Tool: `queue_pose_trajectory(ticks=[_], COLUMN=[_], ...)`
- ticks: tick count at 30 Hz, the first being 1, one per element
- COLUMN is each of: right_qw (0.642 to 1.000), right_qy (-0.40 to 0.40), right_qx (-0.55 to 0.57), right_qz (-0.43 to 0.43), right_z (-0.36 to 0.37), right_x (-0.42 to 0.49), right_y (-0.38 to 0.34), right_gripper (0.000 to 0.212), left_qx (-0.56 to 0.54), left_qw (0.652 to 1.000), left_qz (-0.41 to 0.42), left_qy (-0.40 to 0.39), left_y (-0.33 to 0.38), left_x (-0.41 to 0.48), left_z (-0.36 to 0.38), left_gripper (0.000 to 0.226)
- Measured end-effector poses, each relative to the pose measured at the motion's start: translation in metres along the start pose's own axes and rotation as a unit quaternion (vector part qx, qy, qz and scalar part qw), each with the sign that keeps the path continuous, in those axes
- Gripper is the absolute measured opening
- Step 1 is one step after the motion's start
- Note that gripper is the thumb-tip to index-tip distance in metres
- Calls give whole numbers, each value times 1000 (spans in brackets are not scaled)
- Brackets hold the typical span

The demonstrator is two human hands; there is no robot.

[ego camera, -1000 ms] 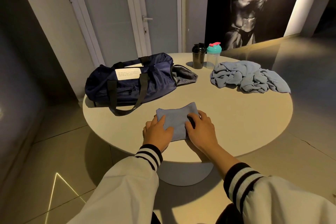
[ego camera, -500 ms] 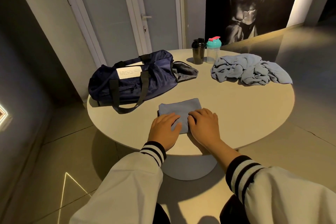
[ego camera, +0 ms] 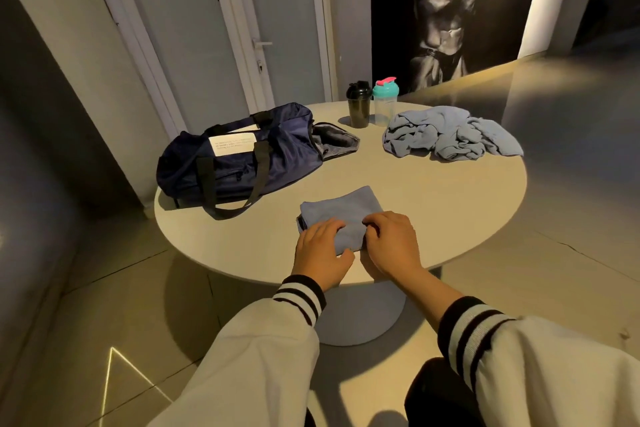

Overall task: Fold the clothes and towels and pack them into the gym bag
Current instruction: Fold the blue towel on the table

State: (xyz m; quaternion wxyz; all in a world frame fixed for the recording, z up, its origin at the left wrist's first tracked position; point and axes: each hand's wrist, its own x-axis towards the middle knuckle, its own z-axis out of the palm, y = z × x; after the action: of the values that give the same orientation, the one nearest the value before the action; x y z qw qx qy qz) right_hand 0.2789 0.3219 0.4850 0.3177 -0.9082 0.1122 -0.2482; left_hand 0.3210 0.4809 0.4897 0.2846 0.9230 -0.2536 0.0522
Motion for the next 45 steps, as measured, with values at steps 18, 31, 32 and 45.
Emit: queue_pose_trajectory(ticks=[18, 31, 32, 45], right_qw=[989, 980, 980, 990], right_qy=[-64, -114, -112, -35], right_qx=[117, 141, 140, 129], right_qz=[-59, -85, -86, -54], right_z=[-19, -19, -18, 11], right_x=[-13, -10, -8, 15], right_y=[1, -4, -5, -23], right_gripper=[30, 46, 43, 15], left_qx=[-181, -343, -352, 11], left_qw=[983, 918, 912, 972], left_qz=[-24, -167, -174, -61], left_qy=[-14, 104, 122, 228], left_y=[-9, -30, -27, -23], left_x=[-9, 3, 5, 8], left_z=[-21, -26, -24, -18], left_gripper=[46, 33, 37, 55])
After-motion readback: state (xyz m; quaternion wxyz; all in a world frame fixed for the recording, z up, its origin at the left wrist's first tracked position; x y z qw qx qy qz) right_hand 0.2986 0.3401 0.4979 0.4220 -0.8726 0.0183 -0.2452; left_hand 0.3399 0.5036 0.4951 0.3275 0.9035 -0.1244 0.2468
